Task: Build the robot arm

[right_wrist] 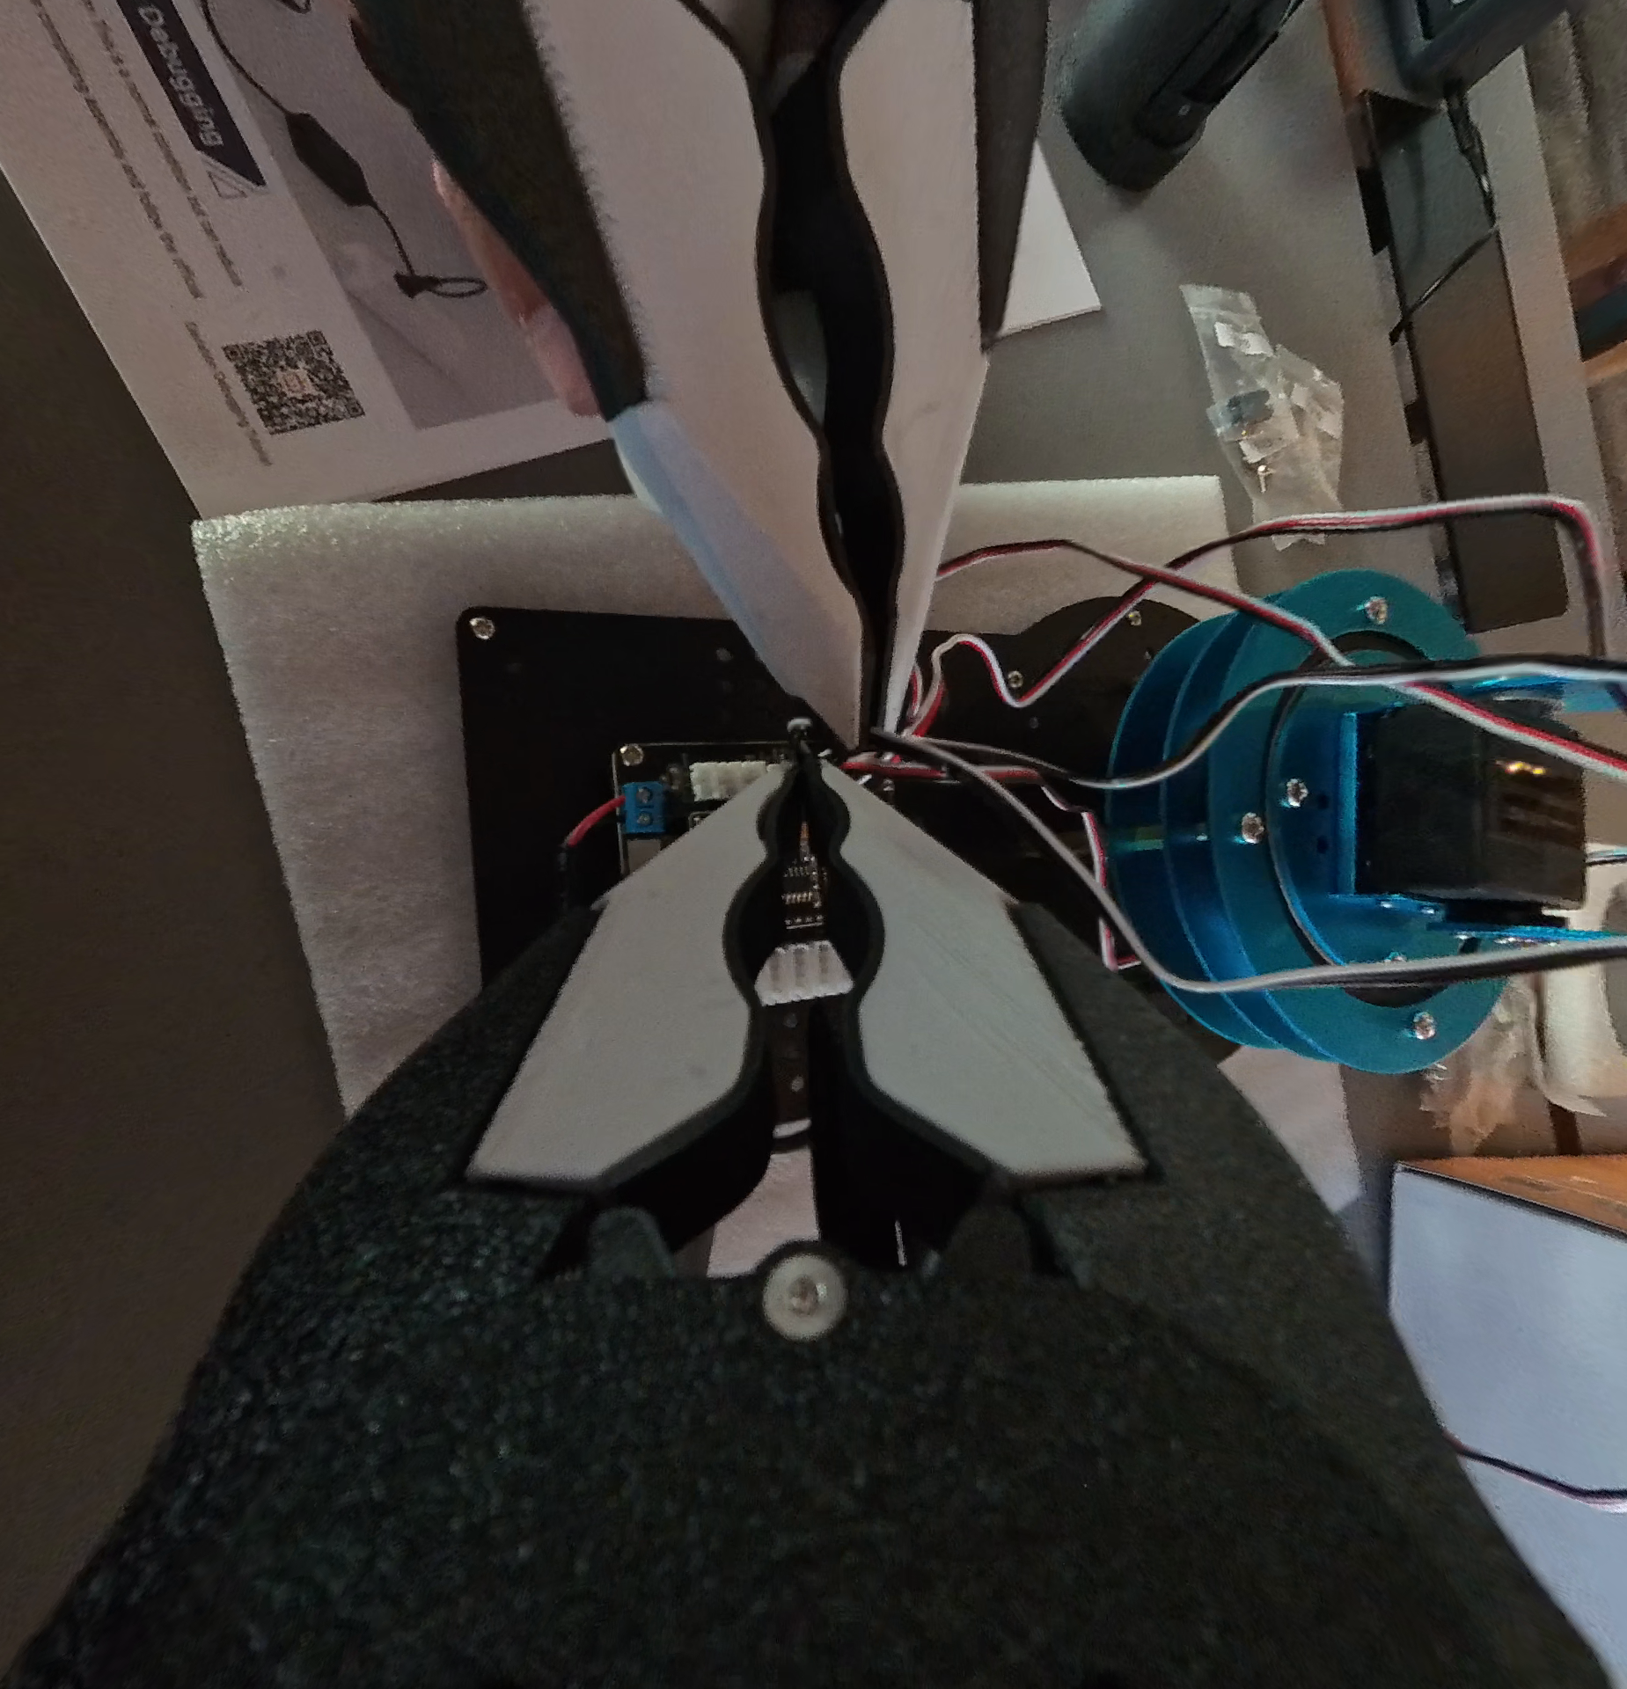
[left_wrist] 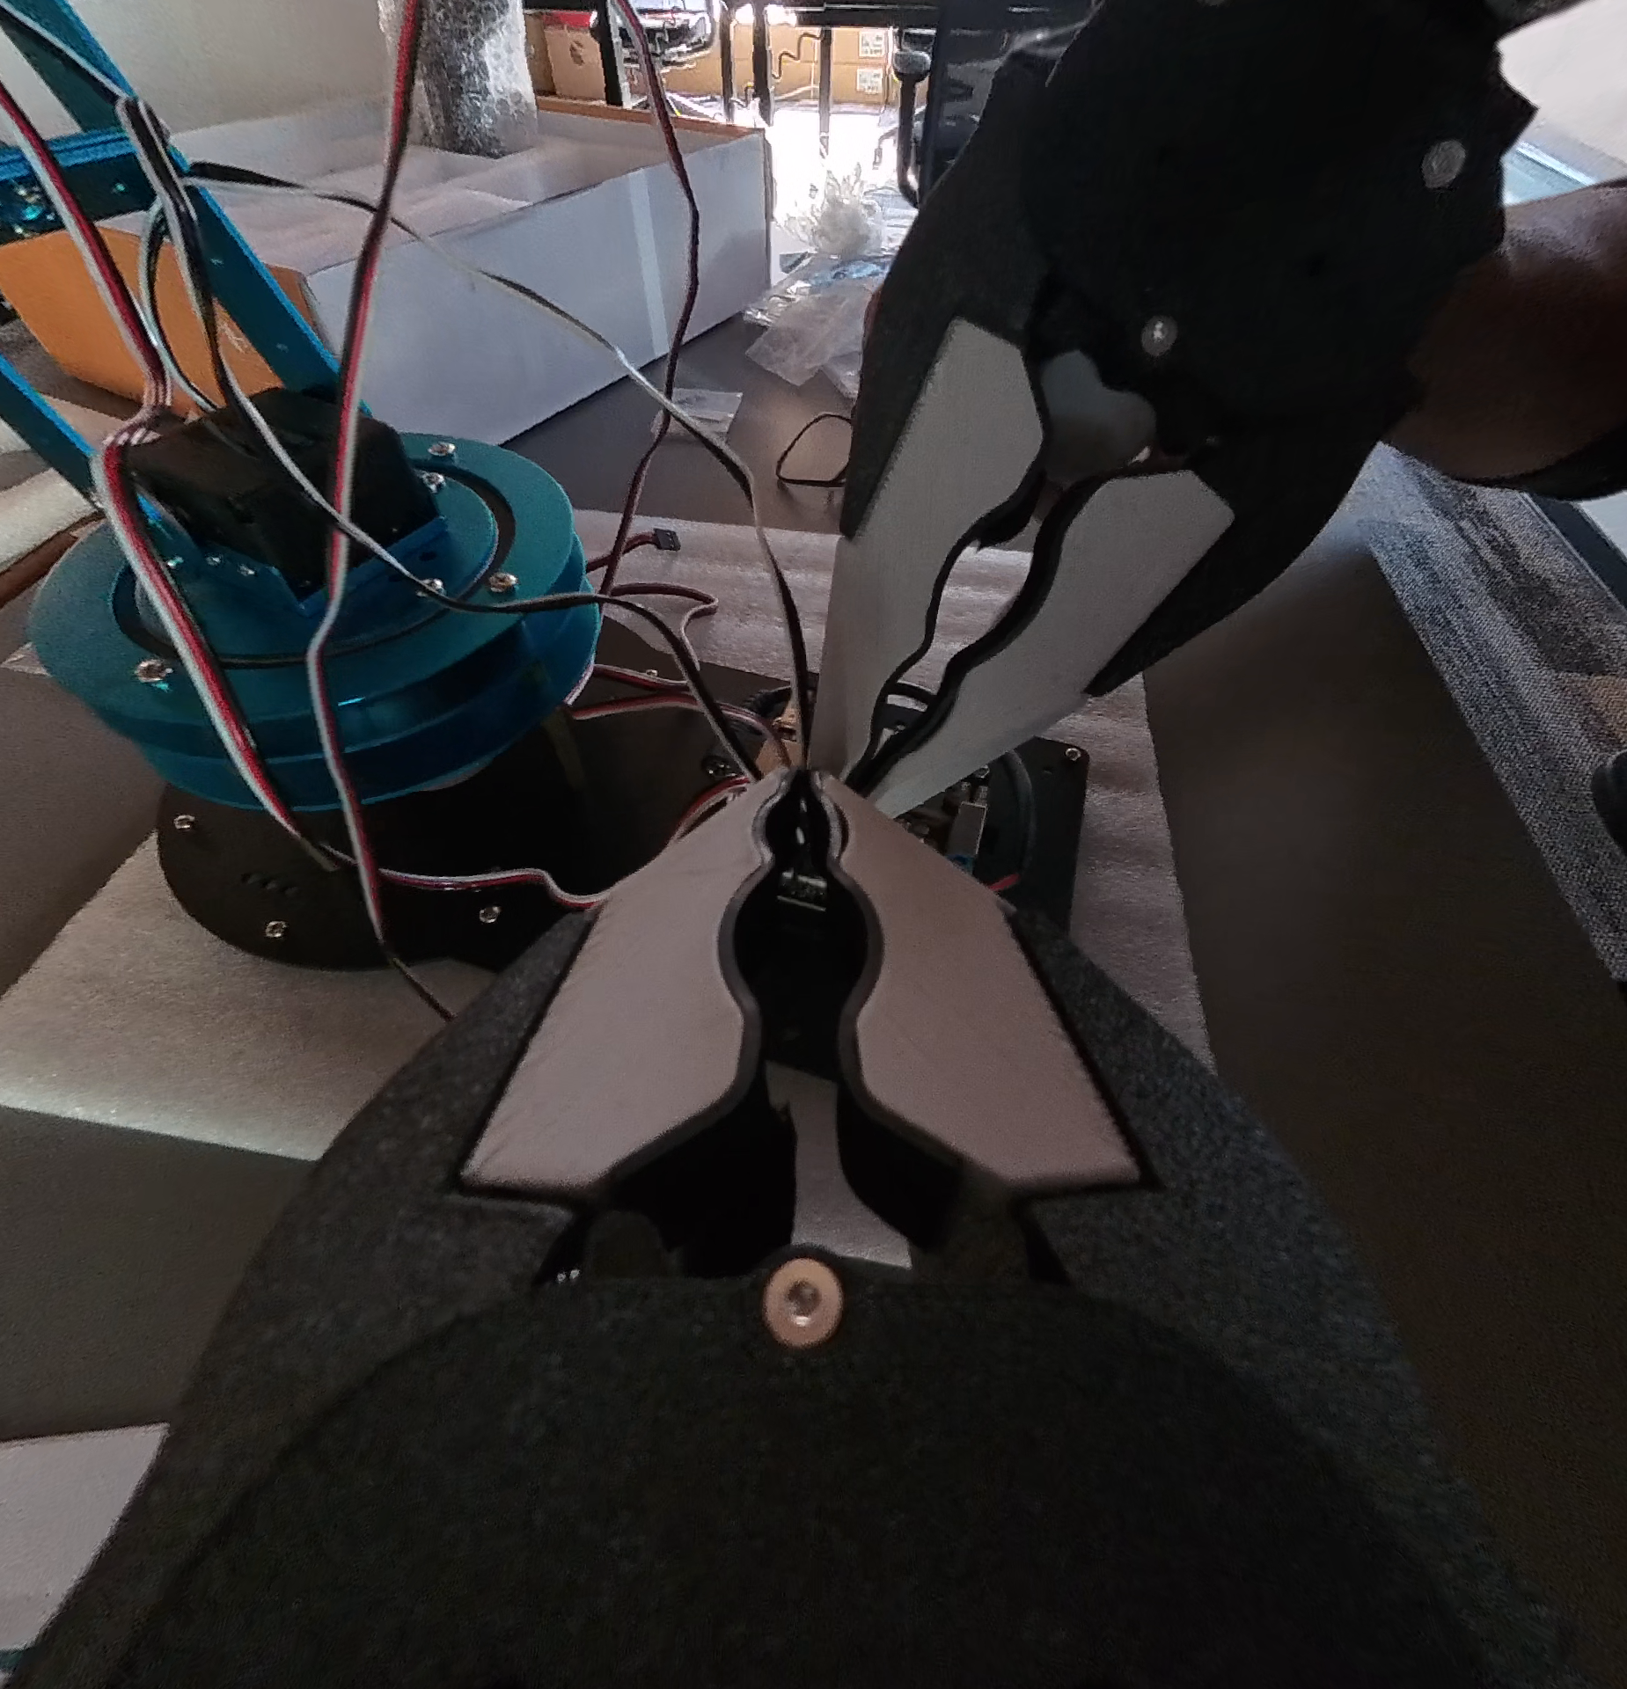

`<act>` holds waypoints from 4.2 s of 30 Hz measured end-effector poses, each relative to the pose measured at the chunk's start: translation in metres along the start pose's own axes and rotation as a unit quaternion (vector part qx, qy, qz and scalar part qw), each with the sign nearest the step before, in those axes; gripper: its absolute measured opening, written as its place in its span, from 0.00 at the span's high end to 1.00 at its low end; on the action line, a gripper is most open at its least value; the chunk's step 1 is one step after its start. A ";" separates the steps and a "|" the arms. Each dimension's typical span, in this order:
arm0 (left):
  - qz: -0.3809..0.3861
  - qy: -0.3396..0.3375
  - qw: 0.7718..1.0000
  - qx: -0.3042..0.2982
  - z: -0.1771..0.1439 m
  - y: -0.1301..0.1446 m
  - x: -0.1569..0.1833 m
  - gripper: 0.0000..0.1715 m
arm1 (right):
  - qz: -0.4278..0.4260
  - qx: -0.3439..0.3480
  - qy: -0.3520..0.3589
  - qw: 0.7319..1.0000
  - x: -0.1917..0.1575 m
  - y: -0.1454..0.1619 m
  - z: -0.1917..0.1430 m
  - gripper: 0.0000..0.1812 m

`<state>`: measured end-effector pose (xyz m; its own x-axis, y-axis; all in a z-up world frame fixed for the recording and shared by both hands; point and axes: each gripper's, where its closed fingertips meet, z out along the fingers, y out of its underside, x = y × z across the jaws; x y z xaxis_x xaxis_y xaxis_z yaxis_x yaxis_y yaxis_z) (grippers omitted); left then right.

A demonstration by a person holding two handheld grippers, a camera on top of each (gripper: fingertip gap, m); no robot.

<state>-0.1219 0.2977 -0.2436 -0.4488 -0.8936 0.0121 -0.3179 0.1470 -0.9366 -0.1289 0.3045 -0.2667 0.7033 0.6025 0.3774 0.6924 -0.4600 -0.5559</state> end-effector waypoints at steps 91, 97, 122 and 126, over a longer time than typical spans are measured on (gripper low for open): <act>-0.181 -0.002 0.981 0.069 -0.017 -0.024 0.107 0.99 | 0.424 0.362 -0.250 0.791 -0.056 -0.043 -0.093 0.93; -0.171 -0.003 0.984 0.051 -0.027 -0.021 0.095 1.00 | 0.180 0.243 -0.167 0.938 -0.056 -0.023 -0.079 0.88; -0.159 0.008 0.987 -0.007 -0.020 0.000 0.085 0.99 | 0.184 0.236 -0.323 0.897 -0.062 -0.035 -0.060 1.00; -0.181 -0.014 0.983 -0.002 -0.025 0.001 0.075 1.00 | 0.179 0.249 -0.279 0.910 -0.052 -0.035 -0.058 0.99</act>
<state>-0.1766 0.2416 -0.2344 -0.2825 -0.8989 0.3349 -0.4552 -0.1817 -0.8716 -0.1807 0.2518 -0.2239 0.5824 0.7729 -0.2518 0.1781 -0.4236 -0.8882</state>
